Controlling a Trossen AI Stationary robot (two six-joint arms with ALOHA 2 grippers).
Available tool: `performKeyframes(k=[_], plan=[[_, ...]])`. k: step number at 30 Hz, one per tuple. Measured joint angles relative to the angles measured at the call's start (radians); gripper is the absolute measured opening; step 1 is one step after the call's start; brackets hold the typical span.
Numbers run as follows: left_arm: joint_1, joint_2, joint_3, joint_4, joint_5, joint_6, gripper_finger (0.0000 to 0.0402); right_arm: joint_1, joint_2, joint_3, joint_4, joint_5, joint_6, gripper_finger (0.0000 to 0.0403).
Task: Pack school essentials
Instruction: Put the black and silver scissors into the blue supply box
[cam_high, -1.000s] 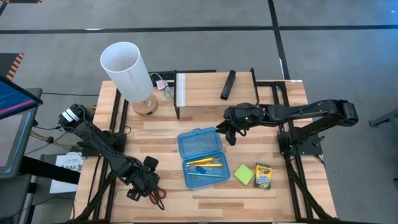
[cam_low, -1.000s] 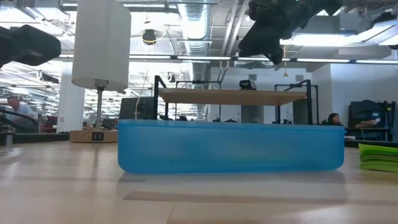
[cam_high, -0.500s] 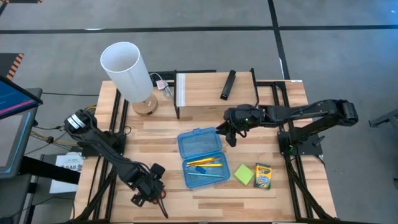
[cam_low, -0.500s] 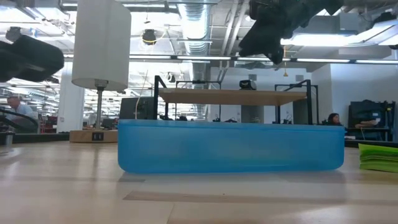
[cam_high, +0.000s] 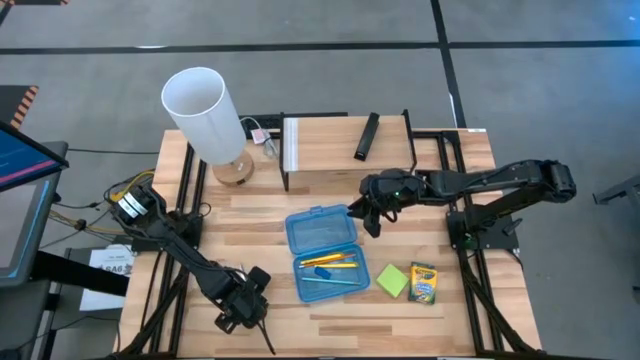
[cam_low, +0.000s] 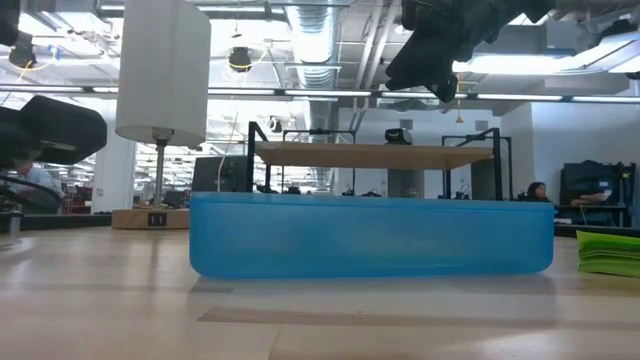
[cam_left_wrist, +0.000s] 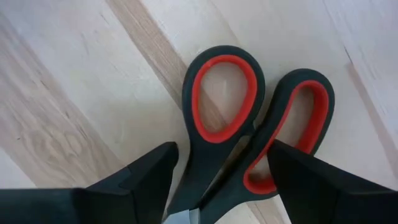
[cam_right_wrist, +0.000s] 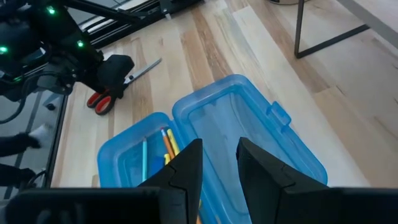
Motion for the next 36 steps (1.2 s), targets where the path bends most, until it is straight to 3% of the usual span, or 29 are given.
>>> performKeyframes(k=[18, 36], plan=[[0.130, 0.000, -0.002, -0.023, 0.039, -0.100, 0.0122, -0.001, 0.000, 0.000, -0.032, -0.003, -0.036, 0.0120], [0.146, 0.000, -0.004, -0.016, -0.002, -0.296, 0.0120, -0.090, 0.000, 0.000, 0.022, -0.002, -0.090, 0.0120]])
